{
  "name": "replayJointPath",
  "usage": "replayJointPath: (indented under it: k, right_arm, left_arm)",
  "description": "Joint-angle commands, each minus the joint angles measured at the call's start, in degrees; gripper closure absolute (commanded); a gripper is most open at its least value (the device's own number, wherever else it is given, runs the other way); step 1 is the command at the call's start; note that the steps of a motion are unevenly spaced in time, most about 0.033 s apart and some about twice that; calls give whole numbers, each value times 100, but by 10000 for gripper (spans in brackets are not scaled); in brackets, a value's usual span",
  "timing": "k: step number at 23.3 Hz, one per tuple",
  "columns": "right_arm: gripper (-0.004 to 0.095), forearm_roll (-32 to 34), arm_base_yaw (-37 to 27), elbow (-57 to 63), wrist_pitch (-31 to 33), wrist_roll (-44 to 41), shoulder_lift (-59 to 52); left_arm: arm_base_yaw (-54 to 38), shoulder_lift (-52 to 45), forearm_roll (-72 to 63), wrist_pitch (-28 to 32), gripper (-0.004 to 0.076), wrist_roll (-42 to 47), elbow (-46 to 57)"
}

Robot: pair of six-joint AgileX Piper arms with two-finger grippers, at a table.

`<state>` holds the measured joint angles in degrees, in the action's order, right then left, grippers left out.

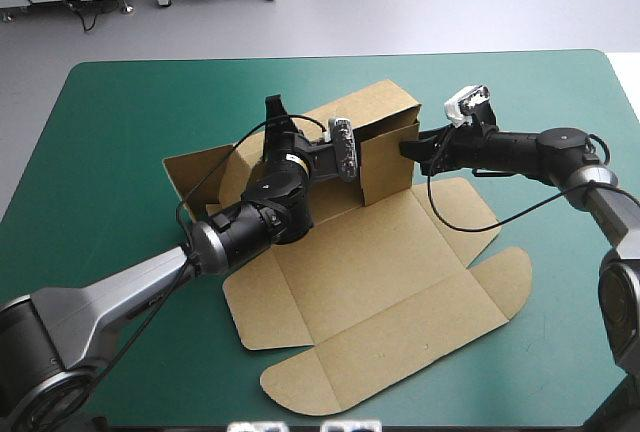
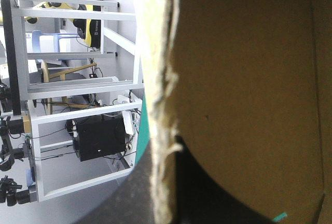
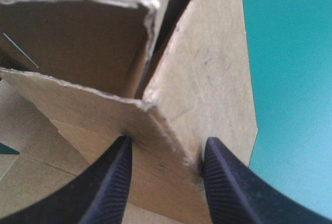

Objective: Fold the box

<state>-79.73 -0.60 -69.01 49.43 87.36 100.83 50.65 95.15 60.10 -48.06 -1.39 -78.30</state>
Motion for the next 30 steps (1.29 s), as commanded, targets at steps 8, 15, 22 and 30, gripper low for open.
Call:
replayJointPath:
  k: [8,15,22,30]
  right_arm:
    - [552,-1230,8,-163,27,865,64]
    - [919,-1336,8,-163,-162,1114,64]
    - [916,-1437,497,-163,-743,1241,64]
    - [915,-1437,807,-163,-1083,1173,64]
  left_arm:
    - [84,-251,-274,451,734,26,-125]
    - [84,-251,-274,530,734,26,-125]
    - [84,-241,-240,491,733,26,-125]
    - [84,-233,-214,728,433,49,-125]
